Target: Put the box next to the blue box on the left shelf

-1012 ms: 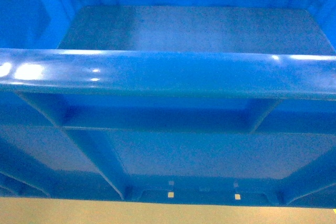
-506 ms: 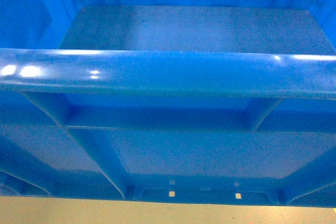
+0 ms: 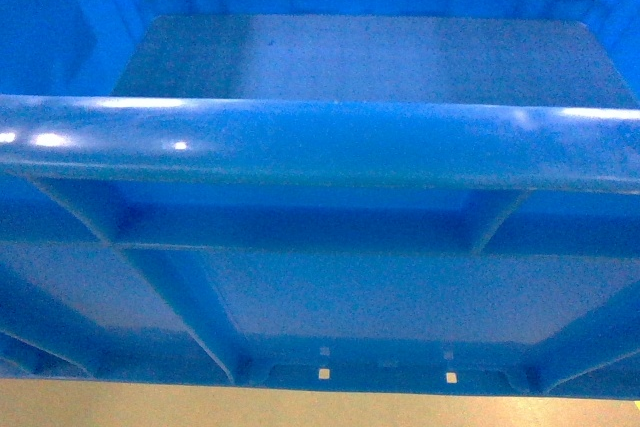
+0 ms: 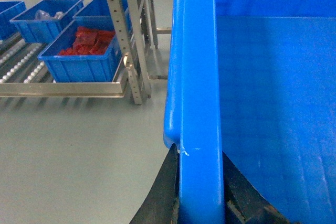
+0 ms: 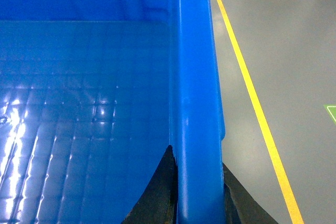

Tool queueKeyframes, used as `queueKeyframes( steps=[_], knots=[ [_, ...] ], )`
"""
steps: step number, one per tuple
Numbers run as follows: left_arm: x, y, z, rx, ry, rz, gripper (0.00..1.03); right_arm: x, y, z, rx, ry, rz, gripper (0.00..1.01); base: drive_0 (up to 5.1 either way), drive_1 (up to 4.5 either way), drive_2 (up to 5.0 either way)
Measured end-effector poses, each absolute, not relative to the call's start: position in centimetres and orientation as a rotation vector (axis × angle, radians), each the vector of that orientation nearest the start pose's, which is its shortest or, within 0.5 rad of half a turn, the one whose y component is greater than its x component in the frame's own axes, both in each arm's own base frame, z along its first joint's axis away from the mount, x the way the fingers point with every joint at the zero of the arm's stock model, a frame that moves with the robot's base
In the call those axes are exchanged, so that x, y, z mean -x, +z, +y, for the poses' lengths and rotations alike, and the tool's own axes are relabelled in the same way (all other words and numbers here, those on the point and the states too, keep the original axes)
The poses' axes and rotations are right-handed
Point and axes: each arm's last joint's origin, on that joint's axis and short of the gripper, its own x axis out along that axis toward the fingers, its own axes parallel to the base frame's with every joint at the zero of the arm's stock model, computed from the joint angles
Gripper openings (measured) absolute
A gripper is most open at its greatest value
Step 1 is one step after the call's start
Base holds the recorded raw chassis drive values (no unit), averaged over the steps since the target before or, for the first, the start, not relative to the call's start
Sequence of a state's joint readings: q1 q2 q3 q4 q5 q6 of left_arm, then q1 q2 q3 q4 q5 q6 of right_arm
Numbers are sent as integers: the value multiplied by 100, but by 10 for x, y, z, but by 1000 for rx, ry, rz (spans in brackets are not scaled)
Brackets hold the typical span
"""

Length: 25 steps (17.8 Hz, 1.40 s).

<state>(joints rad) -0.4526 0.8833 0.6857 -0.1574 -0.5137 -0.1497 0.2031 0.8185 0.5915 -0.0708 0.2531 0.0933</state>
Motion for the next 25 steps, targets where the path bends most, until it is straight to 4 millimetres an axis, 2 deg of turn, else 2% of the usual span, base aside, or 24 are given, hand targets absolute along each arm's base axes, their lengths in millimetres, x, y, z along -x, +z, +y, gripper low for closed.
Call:
queueKeyframes(
  steps=[19,22,25],
  knots=[
    [-179,286,-71,-16,84,308,10,-181,272,30,-25,-63,287,10,7,414,-400],
    [-179,284,-71,-22,84,319,10,-182,270,30,-23,-64,297,10,0,0,0],
    [-179,285,-72,-18,81,311,9,-181,271,30,-24,-64,289,10,-490,183,304]
  ],
)
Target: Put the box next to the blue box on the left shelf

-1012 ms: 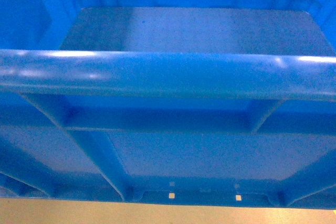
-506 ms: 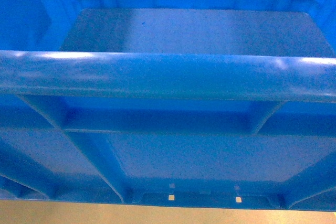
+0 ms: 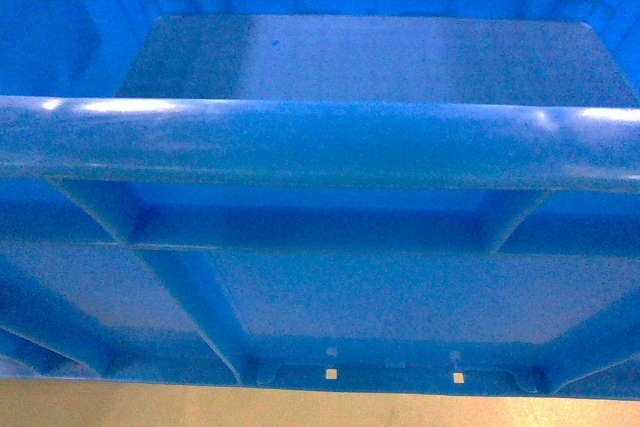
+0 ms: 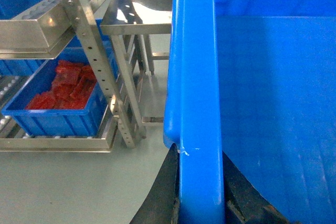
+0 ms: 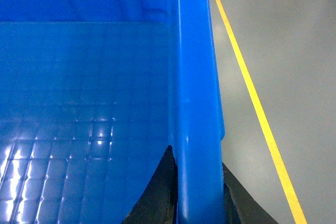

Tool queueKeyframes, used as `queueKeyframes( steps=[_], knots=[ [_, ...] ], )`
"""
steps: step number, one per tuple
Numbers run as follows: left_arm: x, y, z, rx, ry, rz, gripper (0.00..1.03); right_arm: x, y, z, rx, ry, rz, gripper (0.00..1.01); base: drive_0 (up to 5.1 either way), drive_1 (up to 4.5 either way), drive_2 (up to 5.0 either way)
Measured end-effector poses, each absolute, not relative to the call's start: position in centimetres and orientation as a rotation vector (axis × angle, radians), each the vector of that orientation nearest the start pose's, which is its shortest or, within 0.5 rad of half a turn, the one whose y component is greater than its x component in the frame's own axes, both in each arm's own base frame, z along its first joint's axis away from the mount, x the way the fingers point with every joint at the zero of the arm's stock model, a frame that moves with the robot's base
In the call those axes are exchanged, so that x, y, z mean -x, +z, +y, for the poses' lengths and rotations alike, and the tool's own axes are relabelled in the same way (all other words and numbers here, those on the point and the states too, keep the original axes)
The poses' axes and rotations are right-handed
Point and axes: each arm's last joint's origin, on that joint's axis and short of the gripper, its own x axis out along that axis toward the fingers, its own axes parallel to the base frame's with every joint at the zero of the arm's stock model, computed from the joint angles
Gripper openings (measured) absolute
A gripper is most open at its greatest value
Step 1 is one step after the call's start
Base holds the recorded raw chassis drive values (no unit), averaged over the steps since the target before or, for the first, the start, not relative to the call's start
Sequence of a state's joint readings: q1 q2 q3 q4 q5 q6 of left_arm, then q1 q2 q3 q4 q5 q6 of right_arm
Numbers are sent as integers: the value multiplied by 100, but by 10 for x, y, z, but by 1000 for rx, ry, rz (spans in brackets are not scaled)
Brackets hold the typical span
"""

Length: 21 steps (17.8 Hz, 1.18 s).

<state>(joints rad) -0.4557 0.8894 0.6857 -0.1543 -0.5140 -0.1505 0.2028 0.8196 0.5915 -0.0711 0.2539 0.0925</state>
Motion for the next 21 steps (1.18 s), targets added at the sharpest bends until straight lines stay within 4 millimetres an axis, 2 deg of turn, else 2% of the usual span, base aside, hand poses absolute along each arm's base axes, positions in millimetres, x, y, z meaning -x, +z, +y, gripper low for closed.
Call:
queueKeyframes(
  steps=[21],
  knots=[
    [-179,285,-71,-19,83,313,9,-181,271,30,-23,-64,294,10,-489,252,252]
  ],
)
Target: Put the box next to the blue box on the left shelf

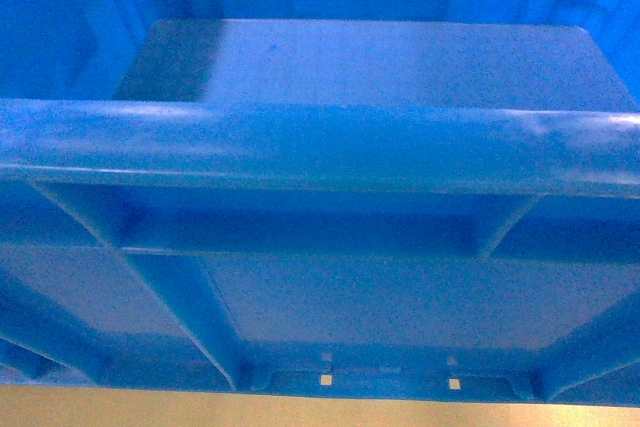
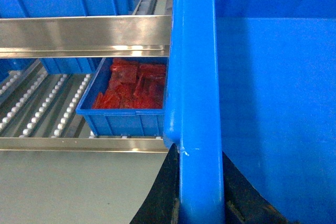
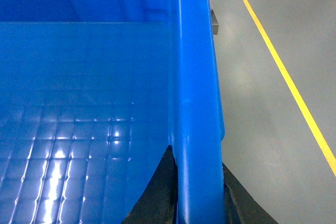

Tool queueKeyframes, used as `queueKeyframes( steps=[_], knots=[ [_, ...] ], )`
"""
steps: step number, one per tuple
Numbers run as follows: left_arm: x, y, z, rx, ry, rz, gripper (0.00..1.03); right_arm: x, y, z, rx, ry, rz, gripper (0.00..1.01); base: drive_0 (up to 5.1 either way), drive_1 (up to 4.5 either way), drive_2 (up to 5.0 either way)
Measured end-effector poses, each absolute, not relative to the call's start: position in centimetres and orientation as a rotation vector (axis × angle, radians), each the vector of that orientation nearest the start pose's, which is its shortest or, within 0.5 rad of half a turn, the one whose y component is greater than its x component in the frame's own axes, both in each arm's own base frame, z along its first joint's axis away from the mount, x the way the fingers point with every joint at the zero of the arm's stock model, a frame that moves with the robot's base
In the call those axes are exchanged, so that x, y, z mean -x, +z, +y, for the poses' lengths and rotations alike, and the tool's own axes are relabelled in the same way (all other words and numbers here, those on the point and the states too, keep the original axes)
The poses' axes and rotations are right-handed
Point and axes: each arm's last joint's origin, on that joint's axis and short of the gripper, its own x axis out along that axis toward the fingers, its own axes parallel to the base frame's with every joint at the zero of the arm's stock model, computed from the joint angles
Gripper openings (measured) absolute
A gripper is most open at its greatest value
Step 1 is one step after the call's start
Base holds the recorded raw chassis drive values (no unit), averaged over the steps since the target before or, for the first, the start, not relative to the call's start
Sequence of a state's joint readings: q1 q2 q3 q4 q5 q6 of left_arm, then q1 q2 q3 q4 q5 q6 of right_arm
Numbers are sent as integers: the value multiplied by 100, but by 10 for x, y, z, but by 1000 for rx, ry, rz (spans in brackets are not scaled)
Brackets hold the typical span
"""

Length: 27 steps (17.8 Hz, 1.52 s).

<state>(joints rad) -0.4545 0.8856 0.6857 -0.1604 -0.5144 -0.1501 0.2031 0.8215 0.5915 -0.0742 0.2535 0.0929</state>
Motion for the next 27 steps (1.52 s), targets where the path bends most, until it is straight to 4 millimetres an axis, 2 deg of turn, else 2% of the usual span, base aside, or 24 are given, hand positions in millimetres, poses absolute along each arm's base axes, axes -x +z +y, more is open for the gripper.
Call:
queueKeyframes(
  steps=[27],
  knots=[
    [-179,286,-72,-17,82,310,9,-182,271,30,-24,-64,293,10,-496,243,243]
  ],
)
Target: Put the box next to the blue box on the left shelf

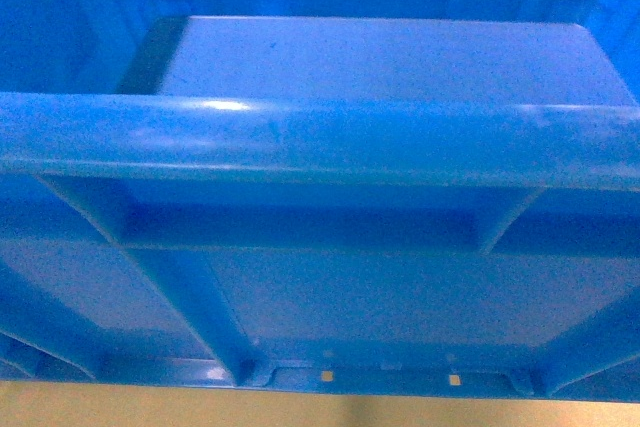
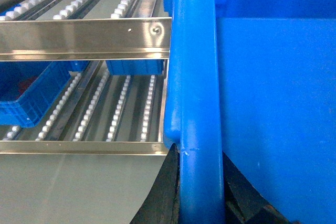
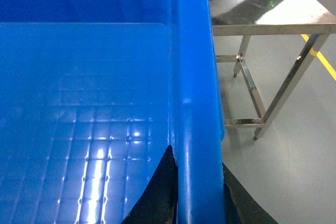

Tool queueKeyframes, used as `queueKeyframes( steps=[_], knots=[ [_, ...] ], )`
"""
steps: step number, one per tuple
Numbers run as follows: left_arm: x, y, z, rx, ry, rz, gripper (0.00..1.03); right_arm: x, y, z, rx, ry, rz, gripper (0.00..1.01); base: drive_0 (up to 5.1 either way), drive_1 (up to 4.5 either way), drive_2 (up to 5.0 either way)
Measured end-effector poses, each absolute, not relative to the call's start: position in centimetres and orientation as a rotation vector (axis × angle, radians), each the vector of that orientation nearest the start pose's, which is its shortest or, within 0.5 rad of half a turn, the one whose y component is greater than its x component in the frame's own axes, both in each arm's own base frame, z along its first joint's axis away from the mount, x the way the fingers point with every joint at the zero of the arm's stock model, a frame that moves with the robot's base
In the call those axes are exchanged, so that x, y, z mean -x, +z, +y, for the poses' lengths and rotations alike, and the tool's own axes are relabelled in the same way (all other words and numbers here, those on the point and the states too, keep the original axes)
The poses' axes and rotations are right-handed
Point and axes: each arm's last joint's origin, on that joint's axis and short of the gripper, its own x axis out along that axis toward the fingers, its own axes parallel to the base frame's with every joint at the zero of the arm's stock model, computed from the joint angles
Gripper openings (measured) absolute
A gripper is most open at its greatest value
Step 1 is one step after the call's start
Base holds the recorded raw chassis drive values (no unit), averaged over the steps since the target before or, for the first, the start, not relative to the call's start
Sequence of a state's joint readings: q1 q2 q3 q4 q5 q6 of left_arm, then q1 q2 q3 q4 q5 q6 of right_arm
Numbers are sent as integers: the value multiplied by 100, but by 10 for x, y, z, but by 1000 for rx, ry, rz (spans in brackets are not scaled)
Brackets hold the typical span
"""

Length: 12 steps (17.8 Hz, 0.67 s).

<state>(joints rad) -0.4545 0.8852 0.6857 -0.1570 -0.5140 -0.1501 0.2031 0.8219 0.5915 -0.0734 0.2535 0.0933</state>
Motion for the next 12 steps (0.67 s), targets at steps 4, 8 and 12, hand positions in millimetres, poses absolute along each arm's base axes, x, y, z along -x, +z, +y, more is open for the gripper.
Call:
queueKeyframes(
  steps=[4,8,12],
  knots=[
    [-179,286,-71,-16,83,307,9,-182,271,30,-25,-63,288,10,-485,251,251],
    [-179,286,-71,-17,84,309,9,-182,271,30,-24,-63,289,10,-485,251,251],
    [-179,286,-71,-16,84,308,9,-182,271,30,-24,-63,289,10,-485,251,251]
  ],
)
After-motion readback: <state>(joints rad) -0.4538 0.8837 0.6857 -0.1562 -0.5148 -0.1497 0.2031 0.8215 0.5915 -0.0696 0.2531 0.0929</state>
